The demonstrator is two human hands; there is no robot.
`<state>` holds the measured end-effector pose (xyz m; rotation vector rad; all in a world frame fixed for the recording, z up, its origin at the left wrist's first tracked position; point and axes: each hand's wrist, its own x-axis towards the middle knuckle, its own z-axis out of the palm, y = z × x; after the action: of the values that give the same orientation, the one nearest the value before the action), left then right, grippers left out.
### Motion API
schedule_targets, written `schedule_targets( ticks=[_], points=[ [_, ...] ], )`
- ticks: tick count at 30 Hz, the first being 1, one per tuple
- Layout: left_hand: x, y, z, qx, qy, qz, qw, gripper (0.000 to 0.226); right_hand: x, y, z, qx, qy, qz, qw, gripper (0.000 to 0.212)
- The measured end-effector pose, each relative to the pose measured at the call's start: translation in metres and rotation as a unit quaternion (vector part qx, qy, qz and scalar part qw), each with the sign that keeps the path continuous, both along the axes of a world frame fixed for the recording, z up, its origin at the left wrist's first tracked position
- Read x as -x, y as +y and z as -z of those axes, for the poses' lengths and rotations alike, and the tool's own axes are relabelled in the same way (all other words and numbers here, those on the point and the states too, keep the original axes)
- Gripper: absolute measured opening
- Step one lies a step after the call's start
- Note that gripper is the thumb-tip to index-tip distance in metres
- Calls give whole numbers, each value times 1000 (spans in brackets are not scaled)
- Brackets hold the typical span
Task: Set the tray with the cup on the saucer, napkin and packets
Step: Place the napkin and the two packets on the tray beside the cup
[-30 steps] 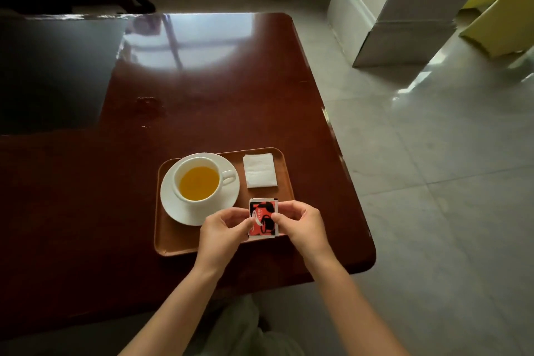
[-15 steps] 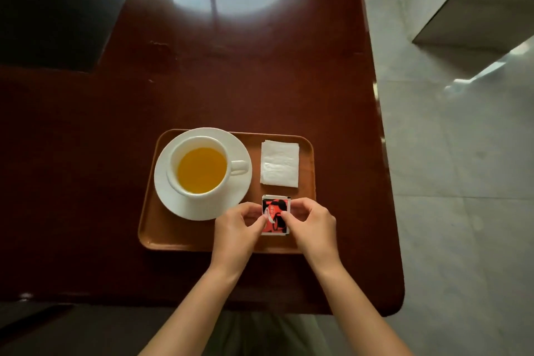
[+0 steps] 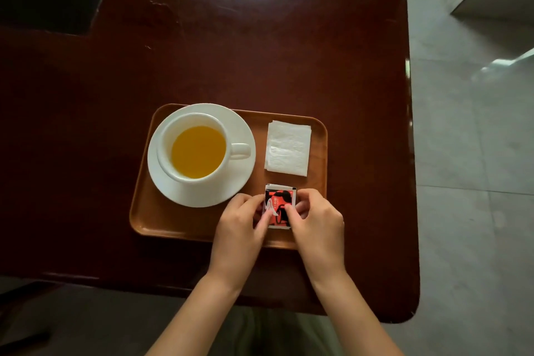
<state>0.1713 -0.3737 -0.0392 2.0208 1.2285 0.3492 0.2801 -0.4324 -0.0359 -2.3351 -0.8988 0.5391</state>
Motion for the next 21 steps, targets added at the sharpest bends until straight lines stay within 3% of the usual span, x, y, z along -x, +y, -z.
schedule_targets(
  ticks=[4,10,13,16,21],
  points=[
    [4,-4,-4,-10,4,19,1000,38,-6,-3,-4,-49,65,14,997,17],
    [11,-18,-5,-143,21,147,978,41,-37,-21,-9,-86,172,104,976,18],
    [9,-25,-2,-152,104,219,958,46,-49,-30,-10,-44,176,105,978,17],
    [10,-30,1,-116,181,230,949,55,-50,-31,-10,-12,166,83,983,12],
    [14,-35,3,-114,230,235,937,61,-43,-27,-9,6,86,48,995,8]
  ],
)
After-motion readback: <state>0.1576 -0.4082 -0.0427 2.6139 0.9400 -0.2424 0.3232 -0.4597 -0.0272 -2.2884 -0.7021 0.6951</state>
